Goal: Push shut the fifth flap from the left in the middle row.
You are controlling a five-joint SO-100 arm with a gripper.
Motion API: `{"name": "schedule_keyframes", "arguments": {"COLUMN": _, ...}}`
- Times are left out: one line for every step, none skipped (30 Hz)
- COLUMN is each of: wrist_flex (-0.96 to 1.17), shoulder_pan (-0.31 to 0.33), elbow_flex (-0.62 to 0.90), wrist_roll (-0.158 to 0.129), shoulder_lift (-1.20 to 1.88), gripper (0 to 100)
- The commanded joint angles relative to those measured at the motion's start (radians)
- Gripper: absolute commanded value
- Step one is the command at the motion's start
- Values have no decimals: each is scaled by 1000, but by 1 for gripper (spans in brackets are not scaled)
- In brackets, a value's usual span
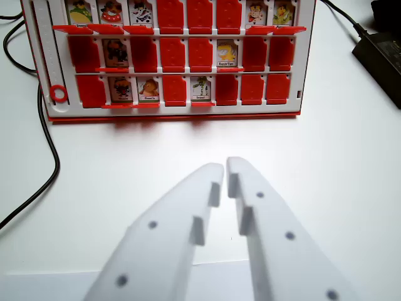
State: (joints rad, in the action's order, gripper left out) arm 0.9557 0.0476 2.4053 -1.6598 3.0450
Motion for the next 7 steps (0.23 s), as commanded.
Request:
{"name": "schedule_keyframes", "arguments": {"wrist_flex": -3, "shoulder_pan": -15, "elbow_flex": -46, "wrist_roll": 8, "shoulder_lift": -11, "gripper": 0}}
{"name": "schedule_keyframes", "arguments": {"wrist_flex": -3, "shoulder_pan": -21, "elbow_flex": -49, "wrist_roll": 11, "shoulder_lift": -11, "gripper": 0}}
{"name": "schedule_keyframes", "arguments": {"wrist_flex": 0, "shoulder_pan": -25, "elbow_flex": -49, "wrist_roll": 12, "shoulder_lift": -11, "gripper": 0}}
{"name": "schedule_keyframes", "arguments": {"wrist_flex": 3, "shoulder_pan": -29, "elbow_flex": -51, "wrist_roll": 15, "shoulder_lift": -9, "gripper": 0}}
{"name": "schedule_keyframes", "arguments": {"wrist_flex": 6, "shoulder_pan": -32, "elbow_flex": -52, "wrist_roll": 15, "shoulder_lift": -9, "gripper": 0}}
{"name": "schedule_keyframes", "arguments": {"wrist_flex": 8, "shoulder_pan": -35, "elbow_flex": -52, "wrist_roll": 17, "shoulder_lift": -9, "gripper": 0}}
{"name": "schedule_keyframes", "arguments": {"wrist_flex": 11, "shoulder_pan": -35, "elbow_flex": -54, "wrist_roll": 17, "shoulder_lift": -9, "gripper": 0}}
